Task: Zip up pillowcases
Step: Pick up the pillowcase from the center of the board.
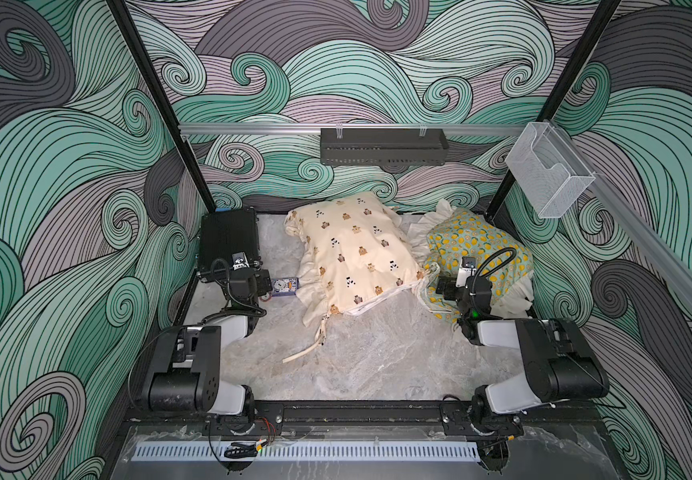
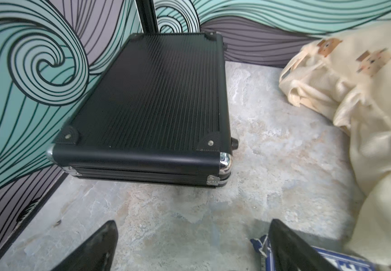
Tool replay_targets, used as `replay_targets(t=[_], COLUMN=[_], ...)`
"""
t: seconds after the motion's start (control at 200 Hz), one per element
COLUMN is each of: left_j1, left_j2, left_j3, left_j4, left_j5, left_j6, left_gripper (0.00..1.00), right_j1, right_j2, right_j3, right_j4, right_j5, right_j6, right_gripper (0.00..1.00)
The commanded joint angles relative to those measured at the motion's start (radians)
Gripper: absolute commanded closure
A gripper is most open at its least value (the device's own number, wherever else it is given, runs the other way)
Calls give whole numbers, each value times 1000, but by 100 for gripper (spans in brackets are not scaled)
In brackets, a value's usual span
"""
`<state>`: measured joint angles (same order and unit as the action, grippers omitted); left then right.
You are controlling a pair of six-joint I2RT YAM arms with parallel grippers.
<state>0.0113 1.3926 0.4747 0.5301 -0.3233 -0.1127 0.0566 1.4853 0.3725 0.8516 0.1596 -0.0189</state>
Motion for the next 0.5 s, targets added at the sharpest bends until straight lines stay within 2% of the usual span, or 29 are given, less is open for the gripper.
replay_targets(t=[0.0,0.275,0.345,0.405,0.495], left_j1=[6,7,7,9,10], left_j2=[-66,-210,-251,-281,-321], left_j3=[21,28,40,55,63], left_j4=[-79,-179,-224,-262,-267], left_j5=[22,41,42,51,110], left_j6=[-5,-71,-149,-202,-248], left_gripper=[1,1,1,1,1], right_j1=[-3,-4,-4,-4,-6], right_j2=[-85,-355,-414,-454,-506], right_j3=[-26,29,53,71,93], right_j4=[-16,-320,-385,-431,-543], right_j5=[23,66,58,76,146], right_j6=[16,105,145,233,447], right_gripper=[1,1,1,1,1])
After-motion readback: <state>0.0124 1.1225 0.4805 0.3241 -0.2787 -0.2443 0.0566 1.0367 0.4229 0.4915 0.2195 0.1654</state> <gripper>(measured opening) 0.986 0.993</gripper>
